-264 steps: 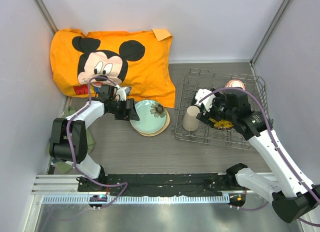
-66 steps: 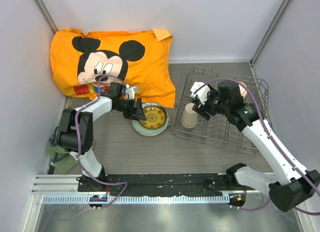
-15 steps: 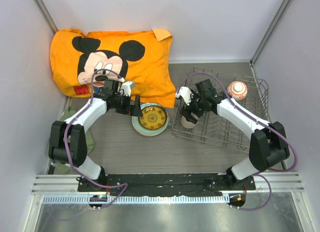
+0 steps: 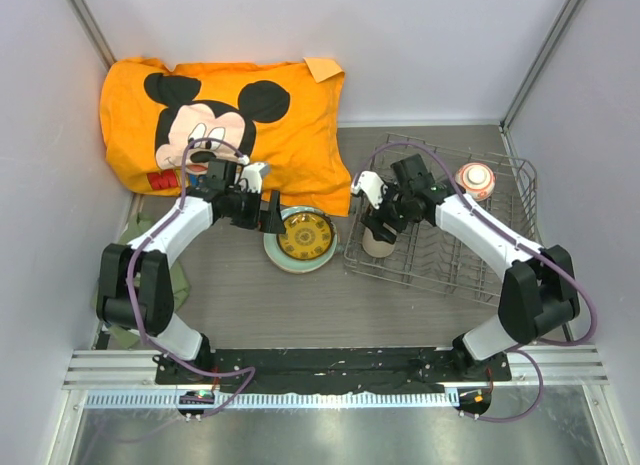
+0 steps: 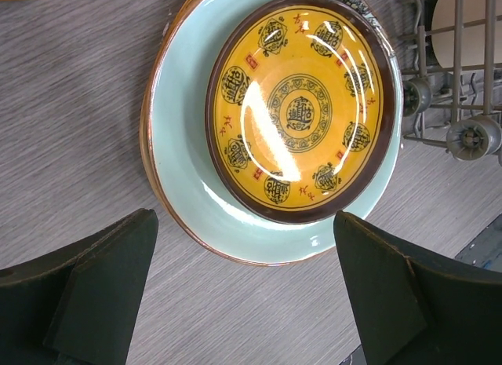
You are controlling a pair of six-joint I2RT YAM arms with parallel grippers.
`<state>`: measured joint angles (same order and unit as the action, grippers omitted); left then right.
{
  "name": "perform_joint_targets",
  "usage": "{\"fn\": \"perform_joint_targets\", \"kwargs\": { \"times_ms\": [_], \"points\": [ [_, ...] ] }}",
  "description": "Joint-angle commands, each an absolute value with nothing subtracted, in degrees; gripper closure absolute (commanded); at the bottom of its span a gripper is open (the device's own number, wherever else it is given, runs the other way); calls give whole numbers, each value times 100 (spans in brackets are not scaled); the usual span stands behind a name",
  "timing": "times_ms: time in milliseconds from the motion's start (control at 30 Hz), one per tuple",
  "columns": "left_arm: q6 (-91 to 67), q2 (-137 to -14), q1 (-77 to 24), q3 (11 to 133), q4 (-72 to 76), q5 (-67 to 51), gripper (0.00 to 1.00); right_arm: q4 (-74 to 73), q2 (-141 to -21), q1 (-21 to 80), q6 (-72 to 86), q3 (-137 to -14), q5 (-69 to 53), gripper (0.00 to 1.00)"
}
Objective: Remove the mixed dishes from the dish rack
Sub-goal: Pick up the cup from the dish rack.
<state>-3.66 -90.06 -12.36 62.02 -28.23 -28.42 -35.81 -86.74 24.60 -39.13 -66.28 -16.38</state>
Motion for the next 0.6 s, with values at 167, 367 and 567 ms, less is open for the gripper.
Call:
{"fn": "perform_joint_targets", "kwargs": {
  "times_ms": [167, 367, 567],
  "points": [
    [139, -8271, -1222, 6469, -2646, -3690, 0, -3911, -7551, 2470, -3710, -7347, -1810, 61],
    [44, -7841, -1230, 6636, -2058, -4157, 0, -3788, -7155, 2470, -2990, -7515, -2276, 66],
    [-473, -7620, -1301, 6767, -1416, -4780, 0, -3340, -6839, 2461, -2190, -7567, -2706, 71]
  ]
}}
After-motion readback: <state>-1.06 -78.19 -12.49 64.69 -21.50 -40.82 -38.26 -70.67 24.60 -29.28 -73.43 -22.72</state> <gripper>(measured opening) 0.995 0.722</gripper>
